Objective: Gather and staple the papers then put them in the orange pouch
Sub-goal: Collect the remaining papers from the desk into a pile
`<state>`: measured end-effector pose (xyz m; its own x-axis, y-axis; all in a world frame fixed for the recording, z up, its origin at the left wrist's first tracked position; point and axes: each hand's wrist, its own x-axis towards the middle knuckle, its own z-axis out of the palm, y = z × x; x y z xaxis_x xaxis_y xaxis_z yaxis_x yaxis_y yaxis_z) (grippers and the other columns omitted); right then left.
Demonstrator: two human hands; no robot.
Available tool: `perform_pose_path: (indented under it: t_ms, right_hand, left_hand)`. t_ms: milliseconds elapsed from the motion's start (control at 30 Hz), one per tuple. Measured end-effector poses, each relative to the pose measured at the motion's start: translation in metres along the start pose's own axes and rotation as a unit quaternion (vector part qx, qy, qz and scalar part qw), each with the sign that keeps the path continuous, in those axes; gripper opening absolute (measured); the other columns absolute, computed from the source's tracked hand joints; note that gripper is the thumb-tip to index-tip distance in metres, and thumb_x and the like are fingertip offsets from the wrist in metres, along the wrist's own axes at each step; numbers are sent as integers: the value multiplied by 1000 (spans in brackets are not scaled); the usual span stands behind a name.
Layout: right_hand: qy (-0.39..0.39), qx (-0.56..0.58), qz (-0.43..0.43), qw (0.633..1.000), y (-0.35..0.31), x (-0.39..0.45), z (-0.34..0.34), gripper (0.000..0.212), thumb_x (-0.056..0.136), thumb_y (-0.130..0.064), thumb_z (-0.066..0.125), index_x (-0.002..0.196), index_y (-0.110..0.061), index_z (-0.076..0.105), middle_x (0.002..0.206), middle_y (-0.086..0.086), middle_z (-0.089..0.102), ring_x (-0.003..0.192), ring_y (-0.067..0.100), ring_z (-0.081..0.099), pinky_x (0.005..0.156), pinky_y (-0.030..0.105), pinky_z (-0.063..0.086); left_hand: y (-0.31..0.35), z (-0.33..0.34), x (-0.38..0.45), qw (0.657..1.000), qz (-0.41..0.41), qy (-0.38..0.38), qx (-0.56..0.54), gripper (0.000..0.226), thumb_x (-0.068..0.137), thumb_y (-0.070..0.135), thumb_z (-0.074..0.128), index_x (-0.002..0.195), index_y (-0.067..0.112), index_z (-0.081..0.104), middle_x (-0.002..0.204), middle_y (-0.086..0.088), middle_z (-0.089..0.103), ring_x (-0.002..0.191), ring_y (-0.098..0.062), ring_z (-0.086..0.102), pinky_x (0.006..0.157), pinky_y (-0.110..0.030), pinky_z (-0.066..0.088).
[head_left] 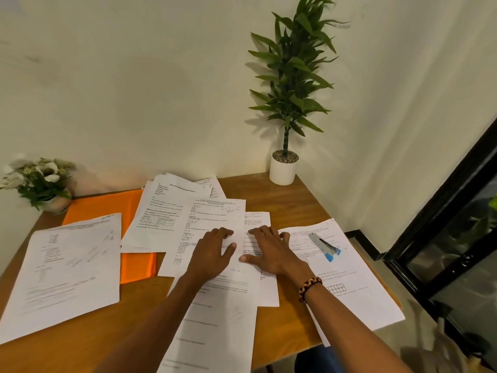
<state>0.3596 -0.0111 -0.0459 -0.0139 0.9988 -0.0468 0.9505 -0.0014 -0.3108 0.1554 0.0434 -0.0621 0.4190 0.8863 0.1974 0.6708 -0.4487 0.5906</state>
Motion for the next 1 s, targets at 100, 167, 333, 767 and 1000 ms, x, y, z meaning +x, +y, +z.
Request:
perform_pose_path:
  t_ms: [100, 167, 333, 767, 1000]
  right_hand:
    - [10, 7, -10, 1000, -7, 10, 0, 88, 83, -86, 41, 152, -32, 30, 161, -2, 31, 147, 26, 26, 115, 60, 17]
    - [13, 7, -18, 1000, -14, 17, 0, 86, 86, -83, 40, 154, -31, 28, 164, -3, 27, 151, 25, 20, 117, 62, 14]
    - [-18, -19, -60, 998, -30, 33, 7, 80, 93, -76, 39, 158, -31, 23, 168, -5, 20, 156, 22, 9, 119, 62, 6]
    - [18, 21, -95, 995, -46, 51, 19, 65, 88, -63, 56, 144, -34, 38, 147, -8, 40, 136, 16, 36, 110, 49, 22]
    - [-18, 11, -74, 997, -58, 52, 23, 65, 92, -60, 55, 147, -31, 37, 157, -6, 33, 145, 19, 29, 116, 57, 16]
  left_hand:
    - [-5, -2, 6, 1000, 1, 17, 8, 48, 97, 50, 54, 138, 27, 51, 145, 4, 53, 130, -19, 52, 108, -36, 40]
    - [-9, -4, 10, 999, 0, 9, 33, 53, 97, 53, 52, 143, 27, 48, 154, 2, 45, 139, -21, 45, 114, -38, 34]
    - [-22, -12, 13, 999, -4, -1, 50, 62, 95, 60, 39, 147, 26, 44, 161, -1, 35, 147, -24, 35, 119, -44, 29]
    - [-43, -14, 8, 984, -31, 35, 172, 60, 93, 65, 29, 126, 28, 62, 130, 2, 63, 118, -21, 58, 101, -41, 44]
    - [-57, -20, 7, 991, -58, 85, 88, 42, 93, 48, 57, 129, 26, 59, 137, 1, 56, 124, -20, 53, 106, -36, 40]
